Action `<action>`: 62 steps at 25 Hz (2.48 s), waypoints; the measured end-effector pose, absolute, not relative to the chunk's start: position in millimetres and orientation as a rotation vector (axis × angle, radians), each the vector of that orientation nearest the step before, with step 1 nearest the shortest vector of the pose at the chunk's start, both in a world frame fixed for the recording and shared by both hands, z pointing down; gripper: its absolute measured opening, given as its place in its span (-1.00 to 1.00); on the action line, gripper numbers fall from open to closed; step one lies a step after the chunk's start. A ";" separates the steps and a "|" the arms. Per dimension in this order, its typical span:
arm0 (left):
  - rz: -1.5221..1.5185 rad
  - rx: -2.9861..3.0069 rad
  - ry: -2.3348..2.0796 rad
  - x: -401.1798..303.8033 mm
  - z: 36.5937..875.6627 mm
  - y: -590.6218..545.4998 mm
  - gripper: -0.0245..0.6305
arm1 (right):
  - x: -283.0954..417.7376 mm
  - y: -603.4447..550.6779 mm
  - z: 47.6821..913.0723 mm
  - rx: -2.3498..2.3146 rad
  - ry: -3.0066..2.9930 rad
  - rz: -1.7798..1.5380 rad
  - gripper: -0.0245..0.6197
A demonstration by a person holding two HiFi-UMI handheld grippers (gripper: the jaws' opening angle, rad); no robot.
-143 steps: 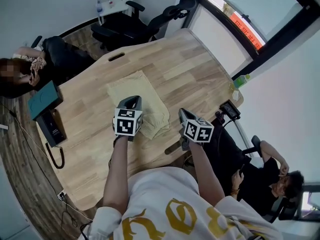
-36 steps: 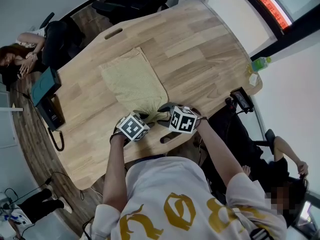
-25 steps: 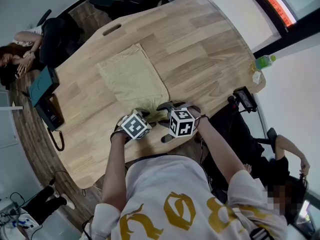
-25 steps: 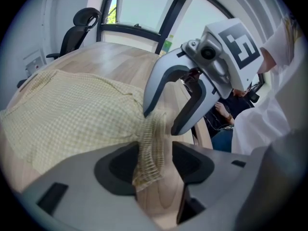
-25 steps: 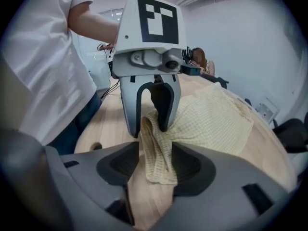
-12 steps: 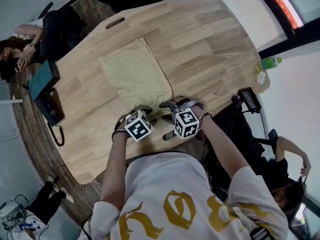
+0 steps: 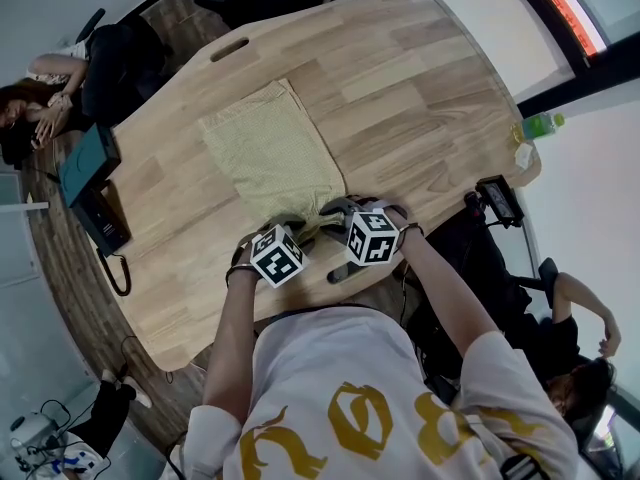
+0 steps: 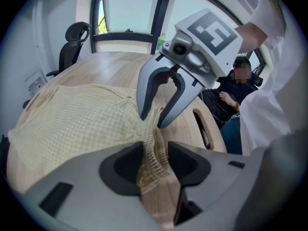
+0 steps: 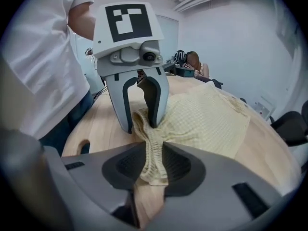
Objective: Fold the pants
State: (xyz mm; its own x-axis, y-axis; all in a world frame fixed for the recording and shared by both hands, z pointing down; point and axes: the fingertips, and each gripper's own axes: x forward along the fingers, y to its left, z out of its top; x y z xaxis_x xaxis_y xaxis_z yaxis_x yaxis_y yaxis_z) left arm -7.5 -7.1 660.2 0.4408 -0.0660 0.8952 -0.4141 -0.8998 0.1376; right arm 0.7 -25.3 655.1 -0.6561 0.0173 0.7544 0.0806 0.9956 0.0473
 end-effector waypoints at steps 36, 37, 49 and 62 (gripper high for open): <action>1.247 2.232 -0.514 -32.1 632.2 -10.1 -0.80 | -17.4 -19.2 623.9 0.085 -2.284 -0.163 -0.76; 1.249 2.239 -0.521 -33.7 628.8 -9.5 -0.80 | -18.9 -18.1 620.4 0.092 -2.290 -0.168 -0.76; 1.273 2.297 -0.609 -54.4 587.8 9.5 -0.80 | -39.1 1.8 580.4 0.118 -2.330 -0.226 -0.76; 1.185 2.249 -0.509 -68.9 555.6 56.2 -0.80 | -51.8 48.8 547.3 0.004 -2.352 -0.041 -0.76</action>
